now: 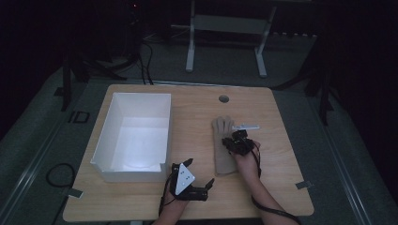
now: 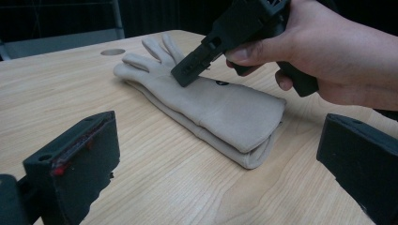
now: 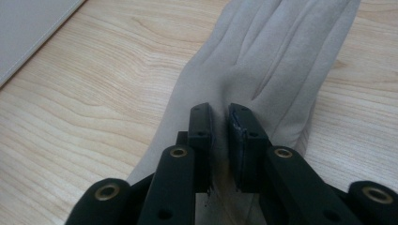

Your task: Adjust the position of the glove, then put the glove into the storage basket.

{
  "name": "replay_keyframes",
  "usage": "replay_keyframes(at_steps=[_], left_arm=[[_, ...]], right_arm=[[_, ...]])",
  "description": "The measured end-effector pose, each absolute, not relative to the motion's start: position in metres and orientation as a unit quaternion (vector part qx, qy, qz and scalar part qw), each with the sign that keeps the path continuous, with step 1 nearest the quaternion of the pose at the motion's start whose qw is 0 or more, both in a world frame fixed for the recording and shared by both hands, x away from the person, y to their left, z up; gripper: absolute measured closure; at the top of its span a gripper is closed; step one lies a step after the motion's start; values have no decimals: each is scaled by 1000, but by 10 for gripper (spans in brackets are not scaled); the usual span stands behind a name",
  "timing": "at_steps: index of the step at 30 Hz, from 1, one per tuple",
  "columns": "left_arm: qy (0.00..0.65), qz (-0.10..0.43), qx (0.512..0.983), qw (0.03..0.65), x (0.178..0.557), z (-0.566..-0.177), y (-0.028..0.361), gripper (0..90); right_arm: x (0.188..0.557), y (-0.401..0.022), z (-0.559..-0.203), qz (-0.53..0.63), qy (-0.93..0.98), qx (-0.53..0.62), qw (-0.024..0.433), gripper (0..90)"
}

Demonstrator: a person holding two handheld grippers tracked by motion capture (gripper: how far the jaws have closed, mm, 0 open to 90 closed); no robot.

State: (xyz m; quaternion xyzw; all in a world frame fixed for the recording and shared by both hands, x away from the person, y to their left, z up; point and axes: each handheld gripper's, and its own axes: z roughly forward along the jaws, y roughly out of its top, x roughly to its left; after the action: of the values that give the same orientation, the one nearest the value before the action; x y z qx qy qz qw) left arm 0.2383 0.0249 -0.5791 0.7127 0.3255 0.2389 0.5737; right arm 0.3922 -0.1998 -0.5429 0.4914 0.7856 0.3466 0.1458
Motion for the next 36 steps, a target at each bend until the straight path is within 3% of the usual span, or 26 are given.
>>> replay_keyframes(at_steps=[5,13,16,19,22,27,29,33,34,36], left_arm=[[323,239,715,573,238,-579,25,2],[321,239,718,571,239,-579,23,2],[297,240,734,561,240,-578,17,2],[264,244,747,559,240,-577,10,2],[266,244,744,562,240,-576,10,2],[250,242,744,571,247,-567,6,2],[244,219,750,574,250,-564,5,50],[241,165,747,598,251,-557,-1,42],[237,150,751,598,253,-555,-3,37],[239,148,752,596,256,-554,-7,36]], right_arm=[[391,-203,-538,355,785,488,142,709],[388,-225,-515,386,781,466,154,394],[392,-240,-513,399,783,460,129,252],[393,-251,-511,418,782,448,117,207],[393,-261,-508,430,788,424,116,222],[393,-273,-497,444,793,396,136,202],[394,-276,-491,438,795,397,132,196],[397,-284,-478,435,791,409,131,185],[398,-286,-475,440,790,408,127,146],[400,-288,-471,449,785,410,116,125]])
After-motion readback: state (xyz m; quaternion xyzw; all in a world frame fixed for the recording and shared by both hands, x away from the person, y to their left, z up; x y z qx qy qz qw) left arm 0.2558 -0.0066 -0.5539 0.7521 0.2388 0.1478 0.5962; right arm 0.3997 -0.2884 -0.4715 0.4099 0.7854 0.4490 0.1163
